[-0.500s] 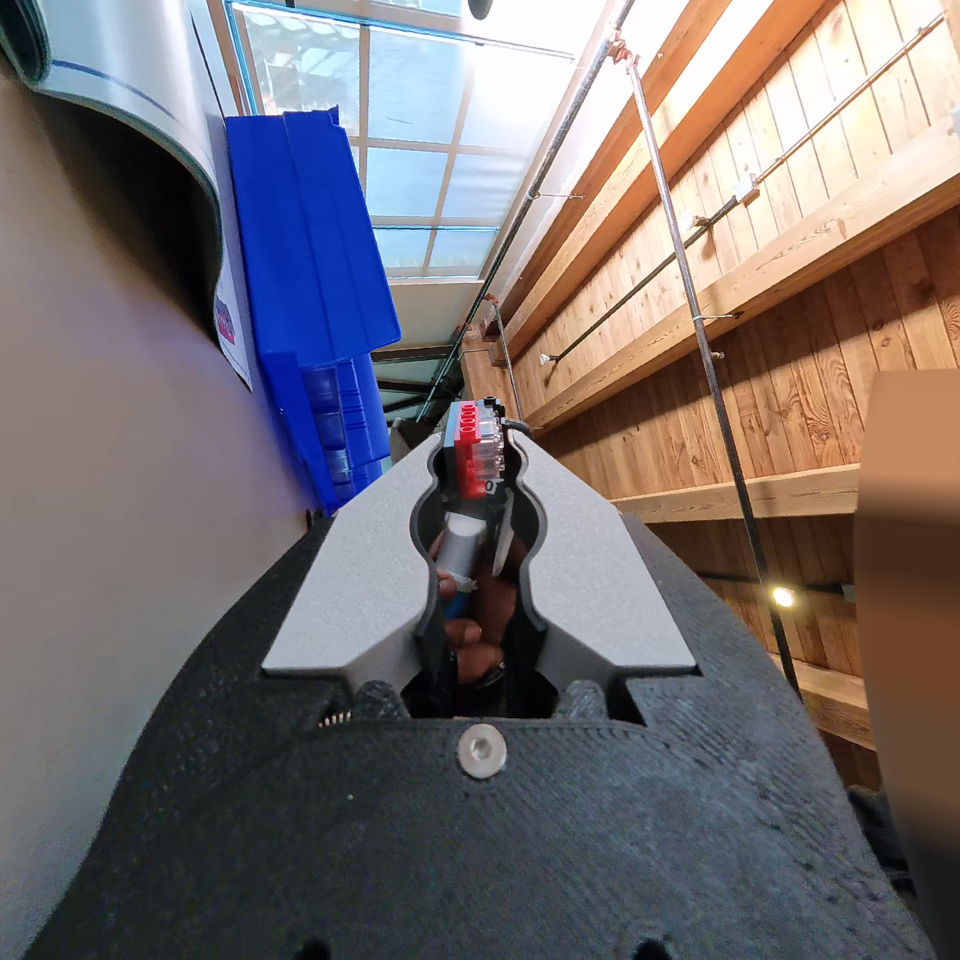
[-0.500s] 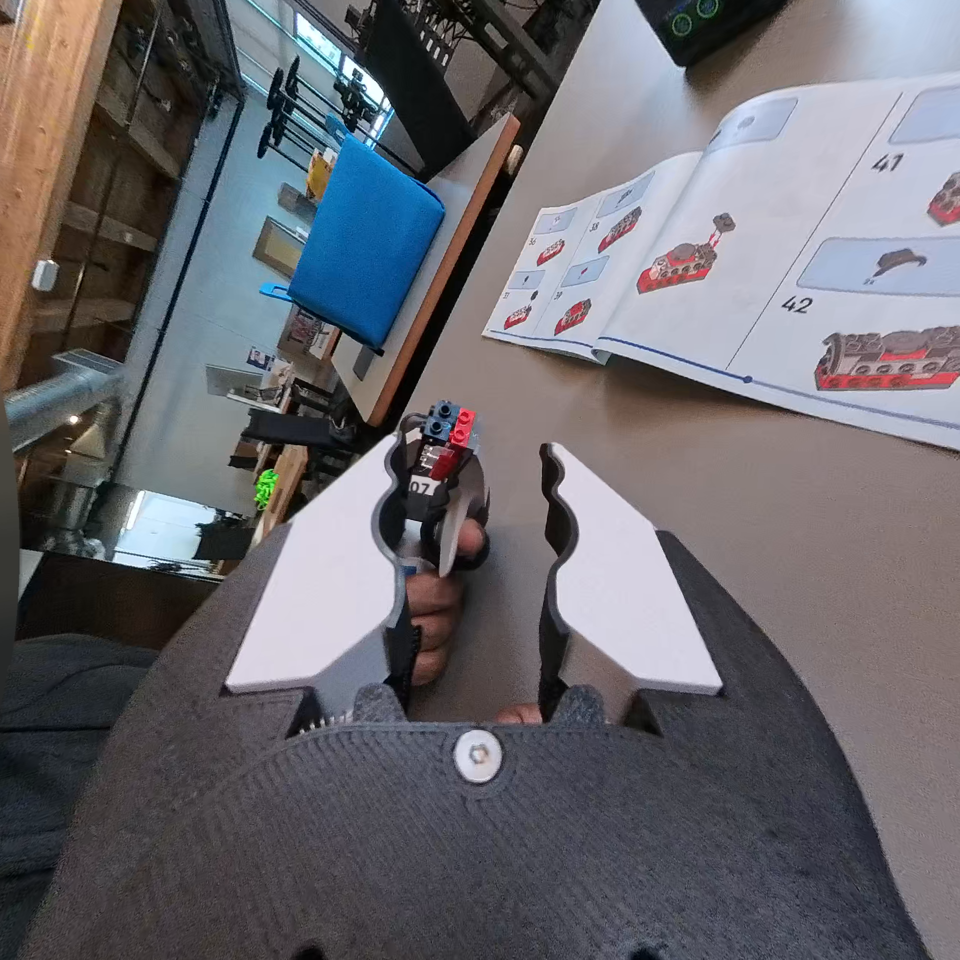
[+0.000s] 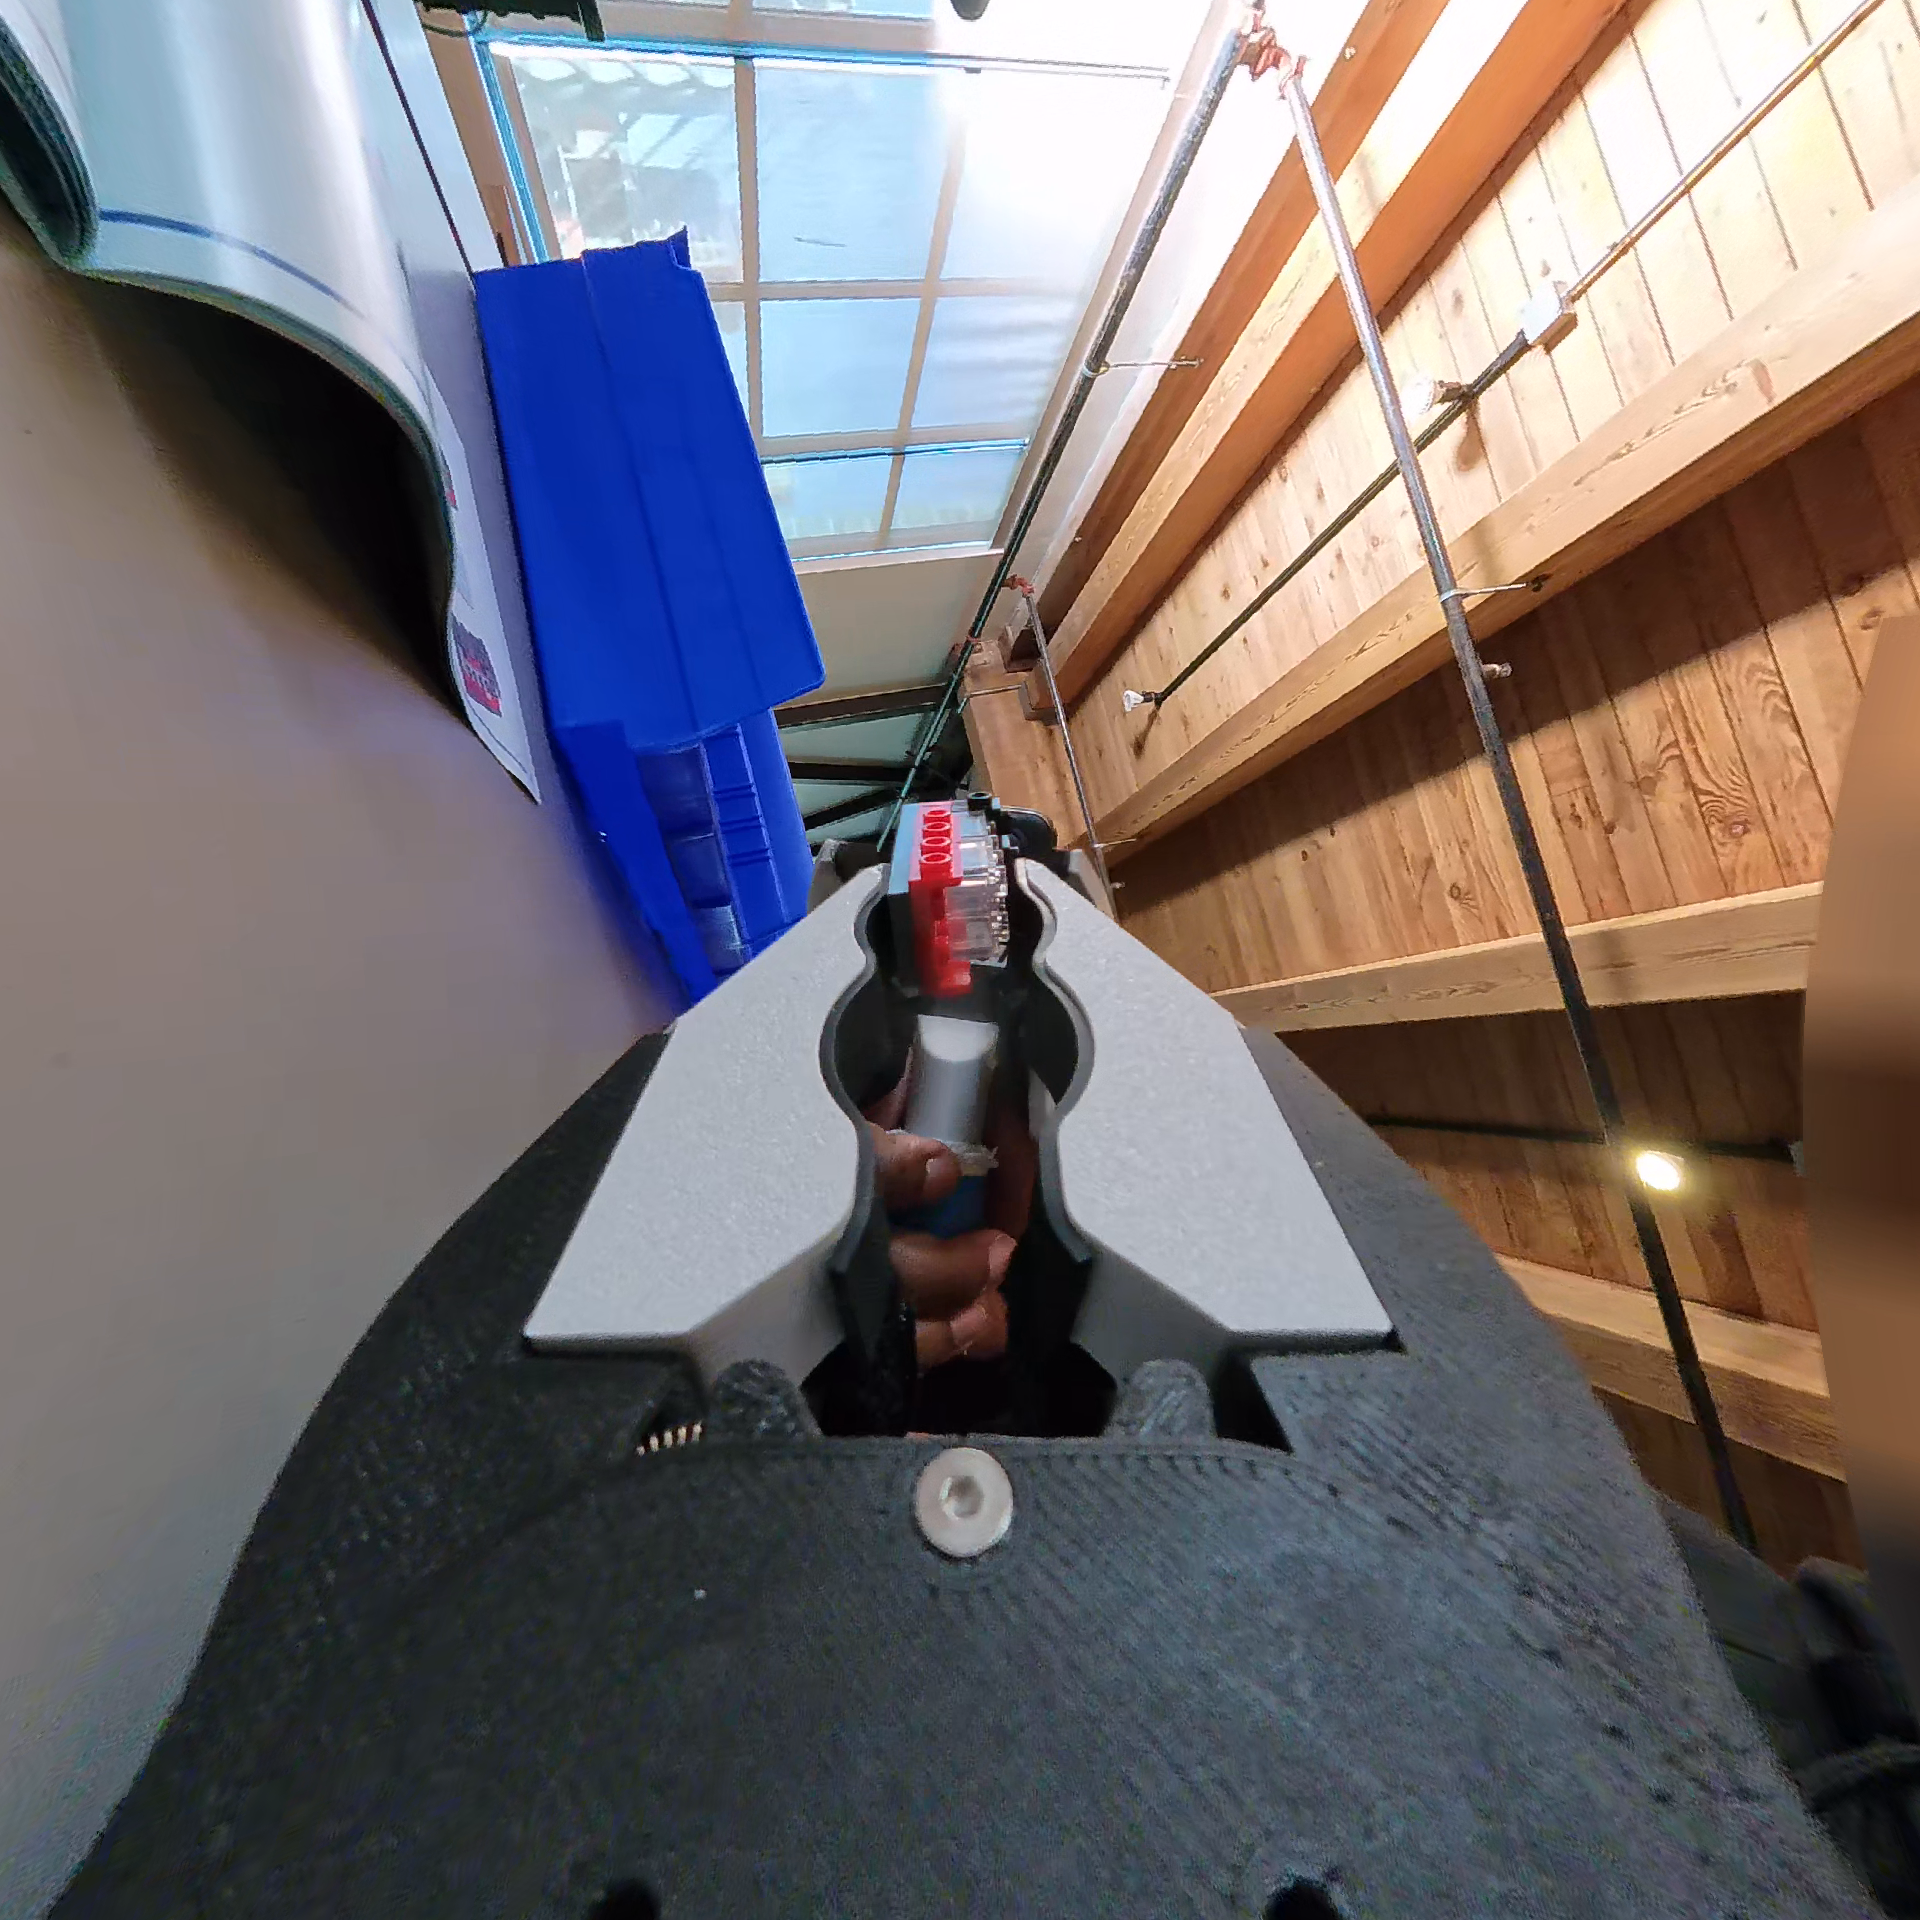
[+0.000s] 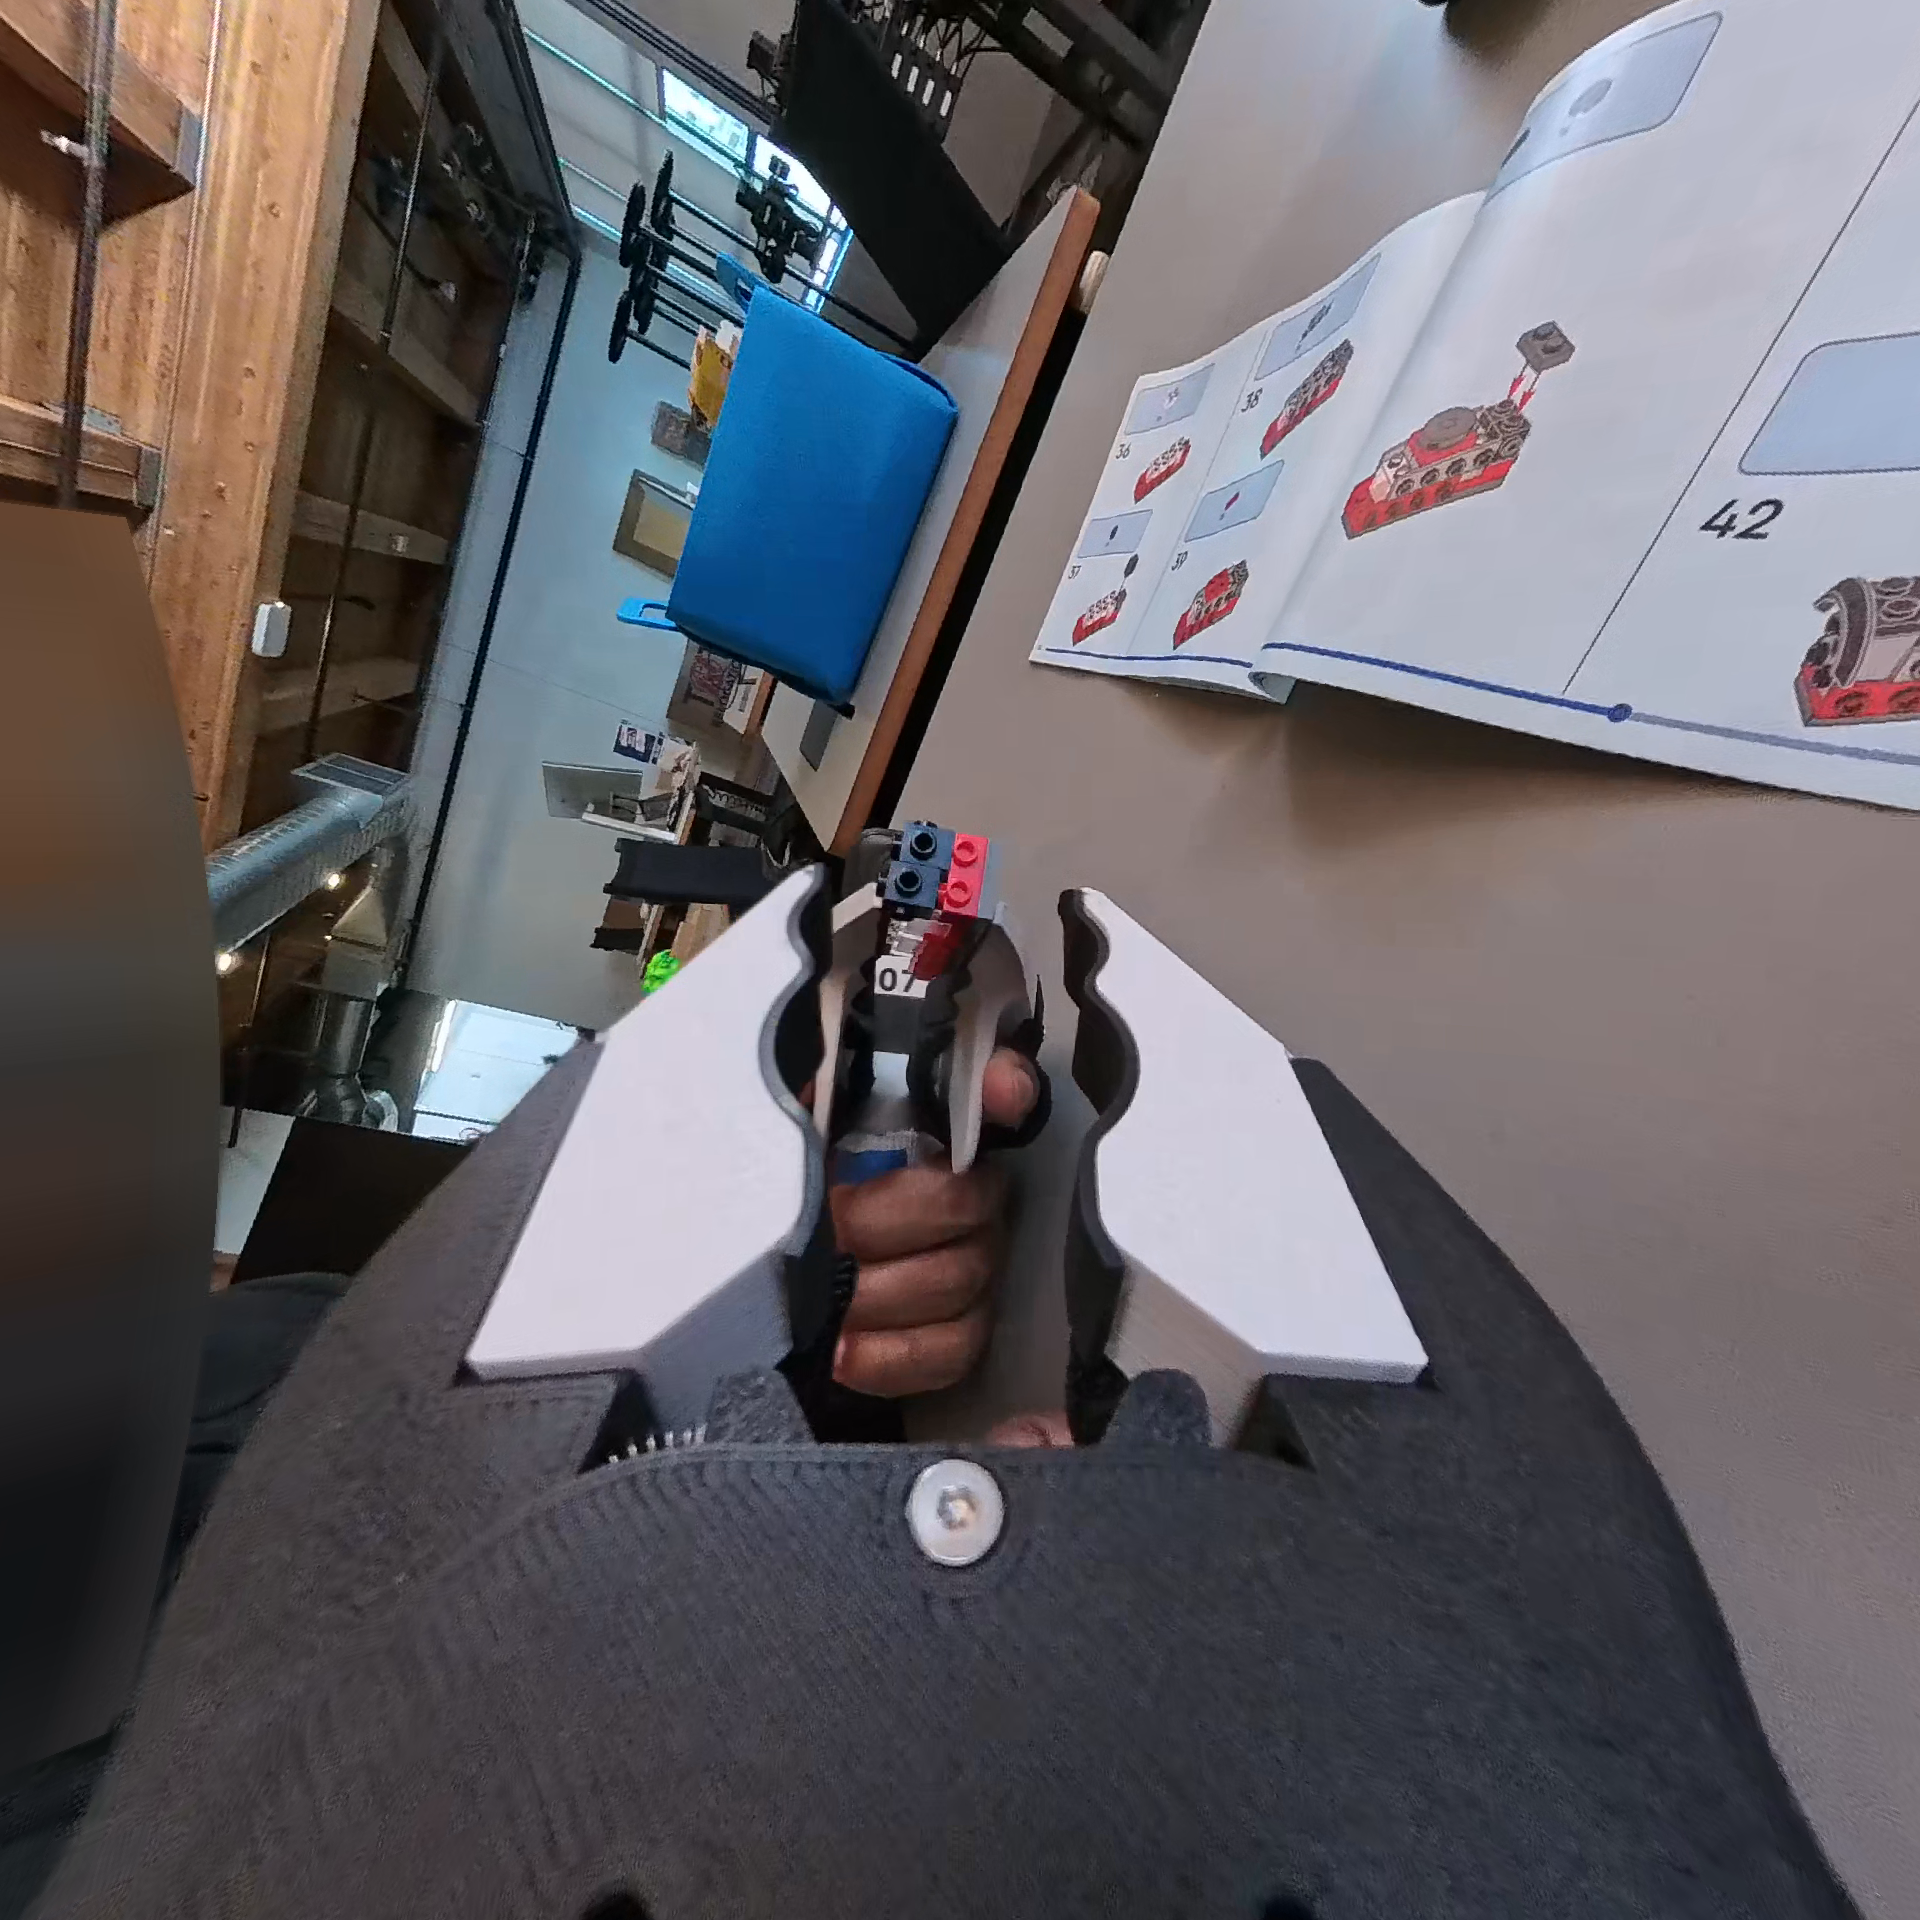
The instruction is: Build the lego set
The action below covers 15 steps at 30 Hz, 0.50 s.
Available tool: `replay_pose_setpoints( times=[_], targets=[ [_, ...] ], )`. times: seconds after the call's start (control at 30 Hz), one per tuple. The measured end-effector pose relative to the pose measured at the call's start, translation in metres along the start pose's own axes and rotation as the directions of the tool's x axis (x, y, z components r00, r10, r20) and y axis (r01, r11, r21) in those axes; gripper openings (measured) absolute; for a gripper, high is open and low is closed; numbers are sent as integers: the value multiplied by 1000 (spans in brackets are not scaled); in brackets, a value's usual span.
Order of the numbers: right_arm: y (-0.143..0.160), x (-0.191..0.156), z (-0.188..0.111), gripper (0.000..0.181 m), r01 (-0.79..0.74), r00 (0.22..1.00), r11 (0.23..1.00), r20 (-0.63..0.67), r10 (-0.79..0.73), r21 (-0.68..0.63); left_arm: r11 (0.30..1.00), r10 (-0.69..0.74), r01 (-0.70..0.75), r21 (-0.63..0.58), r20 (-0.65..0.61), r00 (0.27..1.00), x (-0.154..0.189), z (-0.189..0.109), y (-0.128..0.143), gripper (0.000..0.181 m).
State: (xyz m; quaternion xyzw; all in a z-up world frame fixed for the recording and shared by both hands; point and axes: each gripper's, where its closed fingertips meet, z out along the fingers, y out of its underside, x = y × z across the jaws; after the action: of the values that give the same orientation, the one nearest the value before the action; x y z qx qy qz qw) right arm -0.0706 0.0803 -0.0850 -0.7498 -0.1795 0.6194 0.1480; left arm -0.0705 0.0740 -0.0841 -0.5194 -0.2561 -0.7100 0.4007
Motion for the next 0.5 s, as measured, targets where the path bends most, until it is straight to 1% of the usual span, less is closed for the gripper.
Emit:
replay_pose_setpoints(
  times=[0.2, 0.33, 0.5],
  targets=[
    [0, 3, 1, 36, 5, 1000, 1000, -6, -5, -4, 1000, 11, -11, -6, -1, 1000, 1, 0, 1, 20],
    [0, 0, 1, 32, 6, 1000, 1000, 16, -6, -2, 1000, 24, -24, -11, -6, 1000, 2, 0, 1, 20],
    [0, -8, 1, 20, 26, 998, 1000, 53, -26, 5, 998, 53, -54, -23, -15, 998, 5, 0, 1, 20]
  ],
)
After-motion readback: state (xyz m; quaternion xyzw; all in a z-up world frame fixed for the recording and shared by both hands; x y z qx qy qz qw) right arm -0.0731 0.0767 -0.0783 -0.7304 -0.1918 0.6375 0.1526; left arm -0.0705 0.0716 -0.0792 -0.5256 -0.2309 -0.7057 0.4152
